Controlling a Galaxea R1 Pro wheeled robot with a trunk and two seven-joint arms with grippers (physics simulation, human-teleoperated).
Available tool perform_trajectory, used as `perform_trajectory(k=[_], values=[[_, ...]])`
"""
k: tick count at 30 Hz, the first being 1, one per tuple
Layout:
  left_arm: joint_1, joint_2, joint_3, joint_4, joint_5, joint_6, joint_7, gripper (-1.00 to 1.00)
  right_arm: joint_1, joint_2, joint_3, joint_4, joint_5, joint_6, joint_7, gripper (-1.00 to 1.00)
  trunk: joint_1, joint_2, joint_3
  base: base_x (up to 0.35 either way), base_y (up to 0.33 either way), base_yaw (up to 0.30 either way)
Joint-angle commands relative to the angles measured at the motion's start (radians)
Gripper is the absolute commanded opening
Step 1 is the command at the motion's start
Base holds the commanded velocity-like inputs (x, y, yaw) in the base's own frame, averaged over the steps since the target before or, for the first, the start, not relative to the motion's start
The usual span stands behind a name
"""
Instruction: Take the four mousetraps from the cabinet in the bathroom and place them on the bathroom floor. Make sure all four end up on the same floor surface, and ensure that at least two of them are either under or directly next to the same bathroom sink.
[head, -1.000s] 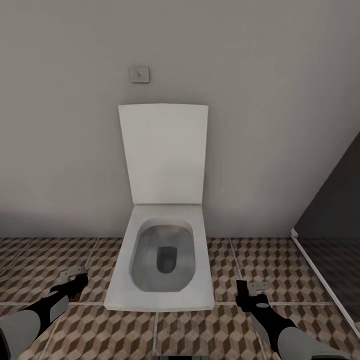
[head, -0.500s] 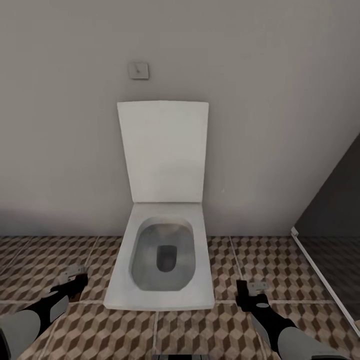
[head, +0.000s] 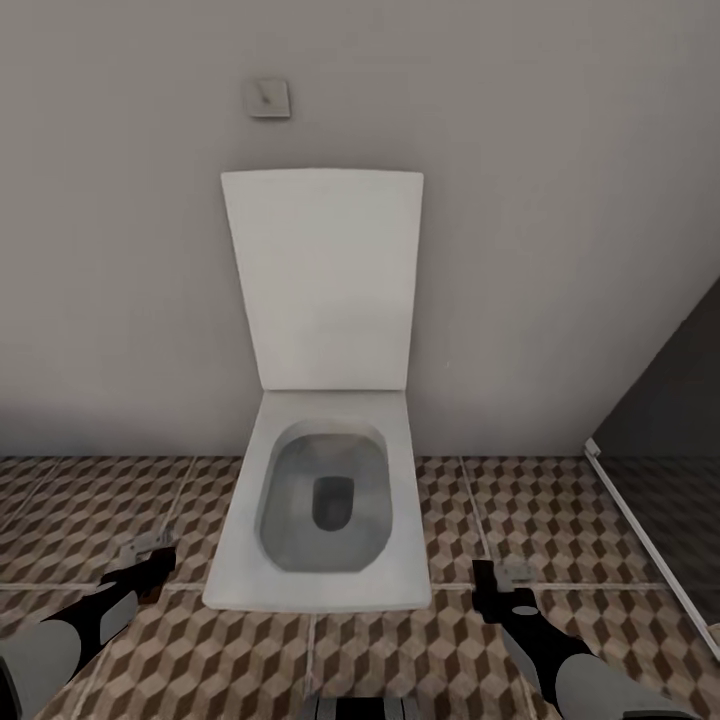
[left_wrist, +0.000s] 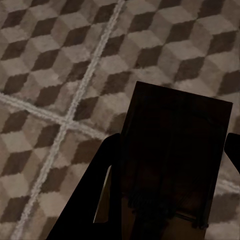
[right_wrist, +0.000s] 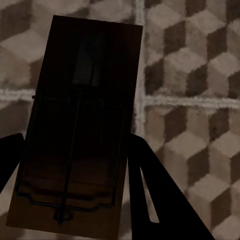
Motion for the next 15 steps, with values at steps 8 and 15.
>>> perform_trajectory(k=[8,15], values=[[0.000,0.002,-0.009,-0.003,0.004,-0.012,0.009,-1.00,0.000,0.000,0.000,0.000,0.005,-0.075,-0.003,-1.00,0.001,-0.001,-0.012,0.000,0.000,0.000],[0.000,0.002,-0.009,-0.003,0.004,-0.013,0.009,-1.00,0.000,0.000,-0.002,-0.002,0.005,-0.087,-0.003,-1.00,0.001,-0.001,-0.012,0.000,0.000,0.000]])
